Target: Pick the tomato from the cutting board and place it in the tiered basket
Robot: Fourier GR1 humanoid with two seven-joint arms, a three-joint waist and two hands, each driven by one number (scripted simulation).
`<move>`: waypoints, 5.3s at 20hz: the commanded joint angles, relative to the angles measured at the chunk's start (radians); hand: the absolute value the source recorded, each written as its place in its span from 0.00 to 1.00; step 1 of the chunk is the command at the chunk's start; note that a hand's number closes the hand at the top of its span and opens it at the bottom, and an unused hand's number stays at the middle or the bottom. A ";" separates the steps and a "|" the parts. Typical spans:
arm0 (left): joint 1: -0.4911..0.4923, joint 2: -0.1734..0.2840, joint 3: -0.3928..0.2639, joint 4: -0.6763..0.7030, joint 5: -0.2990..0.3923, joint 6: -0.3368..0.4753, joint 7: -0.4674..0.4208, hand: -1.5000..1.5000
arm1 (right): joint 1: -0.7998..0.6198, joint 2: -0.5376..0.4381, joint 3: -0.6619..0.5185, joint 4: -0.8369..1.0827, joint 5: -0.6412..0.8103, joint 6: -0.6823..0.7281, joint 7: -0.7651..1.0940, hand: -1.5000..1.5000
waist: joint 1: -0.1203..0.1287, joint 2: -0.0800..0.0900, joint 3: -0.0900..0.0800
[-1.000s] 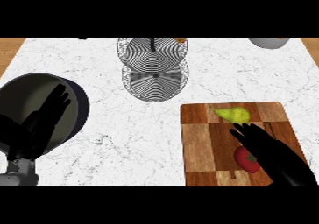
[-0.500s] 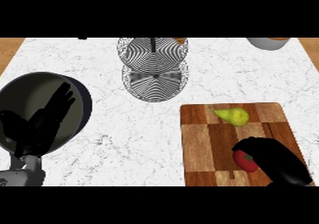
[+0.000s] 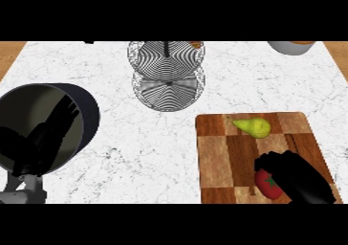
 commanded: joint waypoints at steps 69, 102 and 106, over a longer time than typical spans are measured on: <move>-0.079 -0.081 0.012 -0.010 -0.074 -0.023 0.077 0.50 | -1.344 0.534 -0.129 1.037 -0.245 -0.741 0.830 1.00 | 0.038 0.021 0.012; 0.010 -0.039 0.093 -0.057 -0.030 -0.087 0.065 0.50 | -1.214 0.427 -0.389 0.811 -0.709 -1.152 0.542 0.00 | -0.012 -0.004 0.013; -0.005 -0.019 0.126 0.003 -0.024 -0.101 0.040 0.50 | -1.110 0.329 -0.407 0.652 -0.691 -1.108 0.613 0.00 | -0.029 -0.004 0.012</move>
